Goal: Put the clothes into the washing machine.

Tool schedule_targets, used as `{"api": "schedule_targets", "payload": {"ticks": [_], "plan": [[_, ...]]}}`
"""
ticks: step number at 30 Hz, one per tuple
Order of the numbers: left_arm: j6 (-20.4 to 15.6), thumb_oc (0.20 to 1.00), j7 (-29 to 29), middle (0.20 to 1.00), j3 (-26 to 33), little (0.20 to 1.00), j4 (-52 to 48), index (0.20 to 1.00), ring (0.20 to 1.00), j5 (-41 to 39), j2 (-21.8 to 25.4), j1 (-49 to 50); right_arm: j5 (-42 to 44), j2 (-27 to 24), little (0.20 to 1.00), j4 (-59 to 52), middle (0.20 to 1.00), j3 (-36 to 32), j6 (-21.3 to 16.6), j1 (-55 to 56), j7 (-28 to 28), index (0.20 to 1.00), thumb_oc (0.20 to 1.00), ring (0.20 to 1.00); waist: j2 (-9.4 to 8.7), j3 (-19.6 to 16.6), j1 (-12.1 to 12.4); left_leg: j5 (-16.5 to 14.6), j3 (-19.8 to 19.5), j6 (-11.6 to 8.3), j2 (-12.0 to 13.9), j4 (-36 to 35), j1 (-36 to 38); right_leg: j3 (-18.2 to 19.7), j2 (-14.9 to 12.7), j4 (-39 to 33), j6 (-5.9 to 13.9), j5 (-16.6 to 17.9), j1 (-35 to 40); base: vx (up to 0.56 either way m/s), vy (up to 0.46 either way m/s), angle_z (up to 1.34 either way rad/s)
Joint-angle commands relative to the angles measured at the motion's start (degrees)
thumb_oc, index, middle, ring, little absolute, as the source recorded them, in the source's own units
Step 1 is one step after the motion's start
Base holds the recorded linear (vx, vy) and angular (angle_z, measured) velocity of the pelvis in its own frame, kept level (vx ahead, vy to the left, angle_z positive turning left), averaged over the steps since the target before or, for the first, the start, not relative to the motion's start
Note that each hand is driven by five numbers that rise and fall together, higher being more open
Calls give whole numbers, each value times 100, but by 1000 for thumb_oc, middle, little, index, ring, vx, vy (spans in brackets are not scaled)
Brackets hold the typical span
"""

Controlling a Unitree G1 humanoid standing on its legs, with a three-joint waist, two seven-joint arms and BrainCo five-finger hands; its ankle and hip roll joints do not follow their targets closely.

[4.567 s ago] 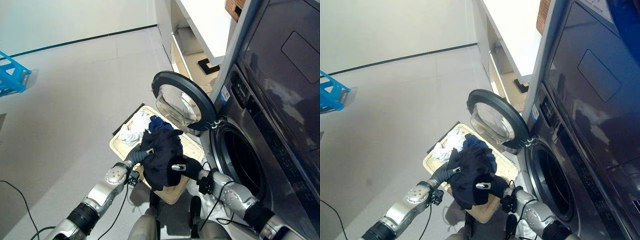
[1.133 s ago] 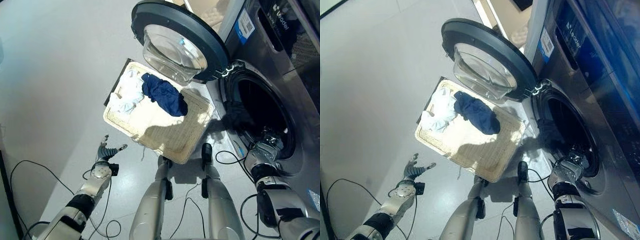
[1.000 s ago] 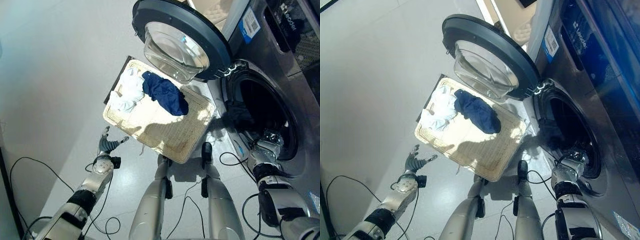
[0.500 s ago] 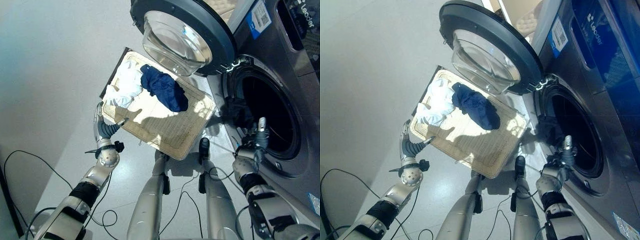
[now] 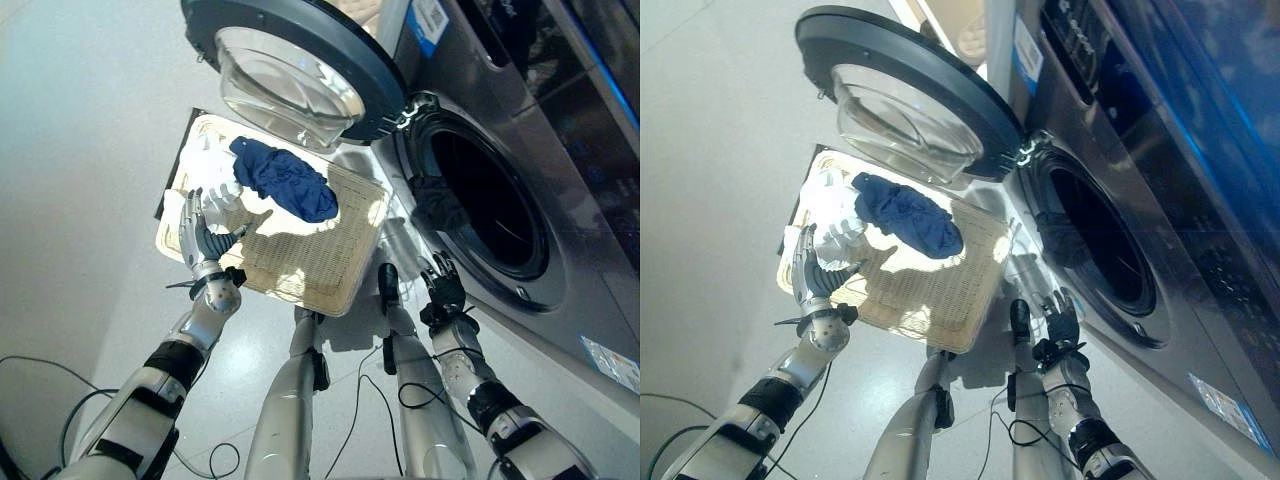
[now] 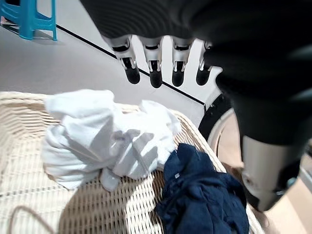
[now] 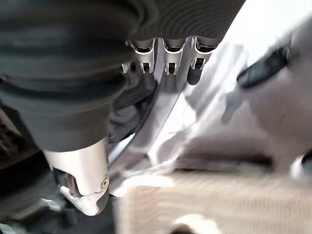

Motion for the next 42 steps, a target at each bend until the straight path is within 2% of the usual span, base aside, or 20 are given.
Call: {"api": "schedule_targets", "payload": {"ticks": [1,2,10,15,17,20,26,29,32,35,36,37,38,39,40,41,42], "plan": [[211,1000,32,1000,95,1000,195,1000,1000,535,273,-161,-242,132,1000,-398,1000,80,222,147,65,1000,1000,1000,-400,-80,61,-518,84,-257,-387,766,-245,-200,176,-305,158,350,20,8,83,-10],[509,1000,-32,1000,-107,1000,310,1000,1000,915,343,-466,-295,73,1000,-518,1000,229,389,140,162,1000,1000,1000,-470,-80,1,-554,165,-266,-389,873,-317,-172,187,-289,167,370,-49,8,85,-10],[1380,1000,-613,1000,-817,1000,969,1000,1000,1768,390,-1332,-386,6,1000,-736,1000,558,603,-9,52,1000,1000,1000,-688,-80,-190,-649,342,-278,-385,1132,-559,-58,225,-258,200,445,-294,19,55,-10],[1414,1000,-629,1000,-859,1000,1016,1000,1000,1795,391,-1373,-380,5,1000,-721,1000,568,601,-23,53,1000,1000,1000,-695,-80,-200,-652,351,-279,-385,1149,-580,-47,230,-249,199,446,-315,11,14,-4],[1790,1000,-916,1000,-1262,1000,1451,1000,1000,2008,467,-1793,-404,-65,1000,-739,1000,631,735,-65,19,1000,1000,1000,-737,-80,-356,-684,463,-293,-374,1302,-746,90,283,-168,189,460,-495,96,103,-12],[1981,1000,-819,1000,-1409,1000,1638,1000,1000,1967,488,-1989,-381,-110,1000,-842,1000,684,759,-39,22,1000,1000,1000,-778,-80,-451,-752,528,-300,-353,1479,-900,144,290,-116,169,455,-639,55,42,-13],[1992,1000,-665,1000,-1390,1000,2027,1000,1000,1876,442,-2229,-345,-124,1000,-947,1000,758,749,27,83,1000,1000,1000,-922,-80,-564,-945,545,-298,-326,1927,-1127,182,268,40,131,419,-810,31,-16,-2],[2198,1000,-953,1000,-1431,1000,2221,1000,1000,2023,394,-2348,-328,-126,1000,-1039,1000,777,737,74,128,1000,1000,1000,-1023,-80,-629,-1054,527,-289,-319,2172,-1254,201,271,135,122,410,-904,22,-22,0],[2624,1000,-1538,1000,-1582,1000,2499,1000,1000,2409,367,-2465,-268,-151,1000,-1160,1000,798,734,70,136,1000,1000,1000,-1135,-80,-713,-1162,496,-280,-305,2411,-1403,231,278,225,108,412,-1050,44,-34,0],[2763,1000,-1660,1000,-1642,1000,2567,1000,1000,2531,355,-2499,-257,-155,1000,-1205,1000,798,739,63,129,1000,1000,1000,-1165,-80,-742,-1187,492,-276,-295,2450,-1439,246,282,240,107,413,-1093,20,-3,-2],[3024,1000,-2113,1000,-1802,1000,2711,1000,1000,2829,350,-2618,-249,-187,1000,-1314,1000,799,734,59,105,1000,1000,1000,-1214,-80,-815,-1228,514,-270,-257,2538,-1521,284,293,281,102,412,-1201,96,23,1],[3105,1000,-2332,1000,-1876,1000,2784,1000,1000,2919,319,-2568,-233,-183,1000,-1349,1000,826,735,140,96,1000,1000,1000,-1199,-80,-805,-1418,430,-313,-216,2602,-1393,275,342,305,124,266,-1063,39,5,0],[3134,1000,-2455,1000,-1903,1000,2818,1000,1000,2932,341,-2681,-231,-198,1000,-1371,1000,799,731,56,98,1000,1000,1000,-1241,-80,-853,-1255,508,-270,-246,2580,-1564,308,301,286,103,417,-1250,19,3,-5],[3174,765,-2665,765,-1956,765,2873,765,765,2984,353,-2718,-223,-211,1000,-1397,1000,794,726,62,111,1000,1000,1000,-1259,-80,-873,-1259,510,-270,-237,2591,-1581,315,306,287,103,421,-1271,16,3,-5],[3235,551,-2895,551,-2039,551,2914,551,551,3048,333,-2652,-224,-218,1000,-1439,1000,818,722,170,121,1000,1000,1000,-1242,-80,-857,-1440,426,-314,-196,2636,-1442,297,360,301,122,279,-1120,73,24,-7],[3283,272,-3008,272,-2132,272,2956,272,272,2997,331,-2668,-215,-244,1000,-1497,1000,823,737,177,119,1000,1000,1000,-1258,-80,-880,-1439,414,-319,-198,2637,-1467,310,368,296,119,288,-1150,70,29,-4],[3311,200,-3108,200,-2169,200,2954,200,200,3036,337,-2688,-220,-248,1000,-1529,1000,816,752,184,130,1000,1000,1000,-1261,-80,-892,-1437,413,-318,-195,2626,-1471,315,376,292,119,290,-1160,12,16,-7]]}}
